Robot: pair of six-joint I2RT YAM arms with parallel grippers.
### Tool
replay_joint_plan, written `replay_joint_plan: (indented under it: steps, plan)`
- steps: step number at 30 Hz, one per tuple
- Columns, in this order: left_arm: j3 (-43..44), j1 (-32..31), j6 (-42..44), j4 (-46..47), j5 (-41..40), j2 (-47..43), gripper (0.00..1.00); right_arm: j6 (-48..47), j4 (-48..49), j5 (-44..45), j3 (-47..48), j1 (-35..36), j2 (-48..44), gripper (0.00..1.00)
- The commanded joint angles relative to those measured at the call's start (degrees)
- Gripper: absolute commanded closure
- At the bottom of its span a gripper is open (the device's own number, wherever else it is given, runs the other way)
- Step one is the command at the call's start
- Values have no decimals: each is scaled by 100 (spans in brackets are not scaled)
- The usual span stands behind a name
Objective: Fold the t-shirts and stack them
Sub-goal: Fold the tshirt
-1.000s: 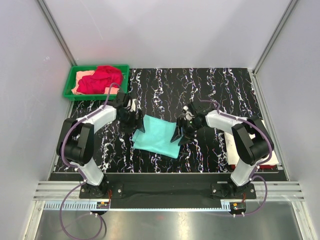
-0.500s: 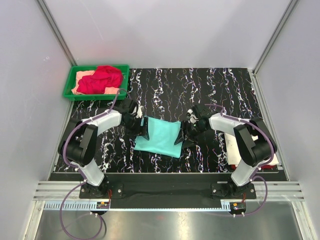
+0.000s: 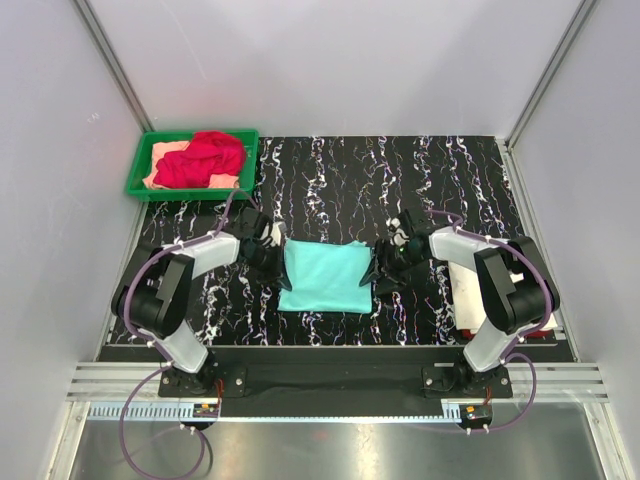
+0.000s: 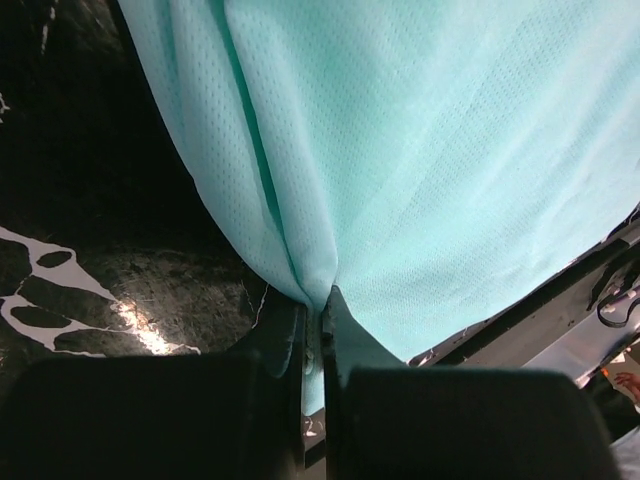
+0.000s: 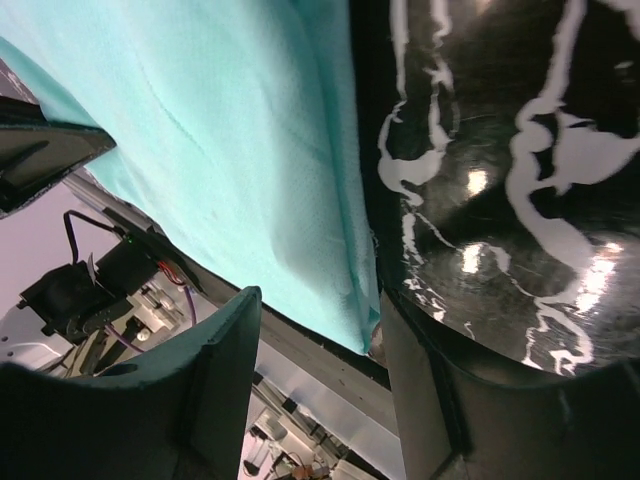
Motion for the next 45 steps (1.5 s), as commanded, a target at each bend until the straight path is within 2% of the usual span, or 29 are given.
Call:
replay_joint_plan:
  steps: [1,6,7,8,10,13,14,15,18,21,25,28,32,35,41,43,45]
  plan:
    - [-103,65,81,493,205,-241,100,-1,97,51,-49,-238,-306,41]
    - [370,144,599,151,-102,30,100,-290,97,-90,179,-476,-148,36]
    - [459,152,644,-59,-172,75,96,-352,158,-81,249,-485,-34,35]
    - [547,153,653,-157,-217,93,60,-483,159,-64,433,-511,45,34]
    - [601,153,522,-263,-287,-108,45,-651,115,-20,706,-511,370,34]
    - [618,153,285,-403,-384,-583,34,-827,202,7,1320,-563,704,34]
    - [644,153,232,-438,-410,-671,21,-845,202,7,1453,-572,792,34]
    - [775,153,240,-500,-480,-715,1,-862,168,24,1585,-581,967,34]
    - [1231,231,459,-738,-954,-628,1,-1108,-166,348,2138,-608,1284,35]
    - [1732,389,583,-554,-1166,-242,2,-1258,-439,385,2499,-643,1487,37]
    - [2401,460,644,-307,-1000,461,18,-1275,-518,288,2623,-652,1558,44]
    - [2709,451,539,-114,-806,883,22,-1319,-562,252,2588,-643,1610,47]
    - [3043,451,495,-201,-657,1261,37,-1354,-527,226,2553,-652,1645,51]
    - [3105,434,495,-254,-612,1402,43,-1319,-545,147,2640,-643,1768,54]
    - [3088,408,495,-289,-411,1517,48,-1258,-589,15,2702,-652,1865,56]
    - [3036,399,460,-254,-384,1517,58,-1240,-545,7,2693,-643,1857,61]
    - [3035,399,425,-211,-271,1517,63,-1223,-536,-28,2719,-660,1830,66]
